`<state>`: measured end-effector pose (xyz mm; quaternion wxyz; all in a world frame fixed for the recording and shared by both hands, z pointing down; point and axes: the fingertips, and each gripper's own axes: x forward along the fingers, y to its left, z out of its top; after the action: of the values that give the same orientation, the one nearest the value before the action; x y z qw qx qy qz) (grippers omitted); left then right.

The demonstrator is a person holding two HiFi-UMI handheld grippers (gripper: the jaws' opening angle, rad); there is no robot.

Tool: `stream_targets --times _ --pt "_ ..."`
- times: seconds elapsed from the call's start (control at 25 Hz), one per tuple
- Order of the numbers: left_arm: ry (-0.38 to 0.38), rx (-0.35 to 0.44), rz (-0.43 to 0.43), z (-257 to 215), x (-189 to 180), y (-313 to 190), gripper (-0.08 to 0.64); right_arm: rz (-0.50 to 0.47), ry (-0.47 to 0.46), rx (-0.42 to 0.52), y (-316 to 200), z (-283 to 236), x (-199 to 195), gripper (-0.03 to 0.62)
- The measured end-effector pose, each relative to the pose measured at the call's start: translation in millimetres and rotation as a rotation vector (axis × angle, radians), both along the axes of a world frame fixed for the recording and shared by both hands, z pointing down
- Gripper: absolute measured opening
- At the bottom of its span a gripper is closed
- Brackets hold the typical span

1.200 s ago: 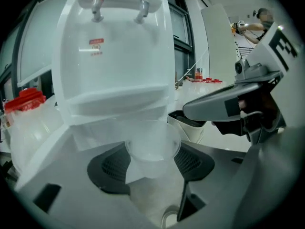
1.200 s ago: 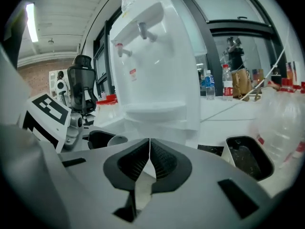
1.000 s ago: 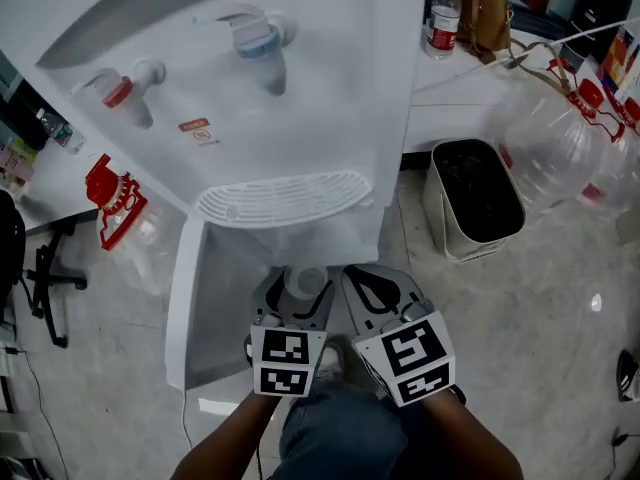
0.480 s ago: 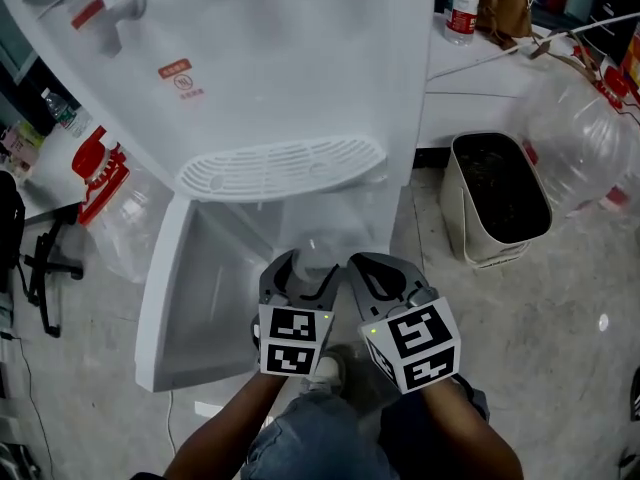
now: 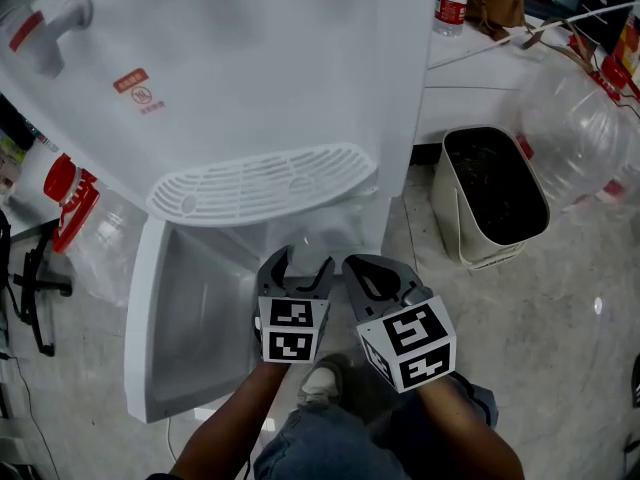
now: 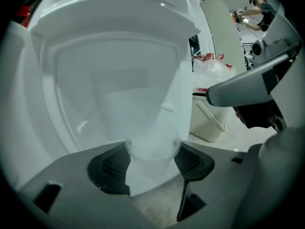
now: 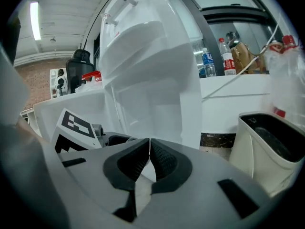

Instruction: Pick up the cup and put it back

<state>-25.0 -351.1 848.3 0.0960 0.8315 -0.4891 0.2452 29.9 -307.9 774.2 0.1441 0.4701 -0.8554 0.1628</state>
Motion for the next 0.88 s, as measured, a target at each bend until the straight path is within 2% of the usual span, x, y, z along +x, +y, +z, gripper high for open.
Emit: stream_targets --times 0.2,0.88 --pt "0.016 -0.004 -0.008 16.4 0.2 -21.2 0.284 0.020 0.009 -0.008 -13.2 7.9 5.3 0.021" --pt "0.000 -0.050 -0.010 71.8 -4.1 -76.6 0.287 0.041 0.049 -0.042 -30.4 32.2 10.3 0.021"
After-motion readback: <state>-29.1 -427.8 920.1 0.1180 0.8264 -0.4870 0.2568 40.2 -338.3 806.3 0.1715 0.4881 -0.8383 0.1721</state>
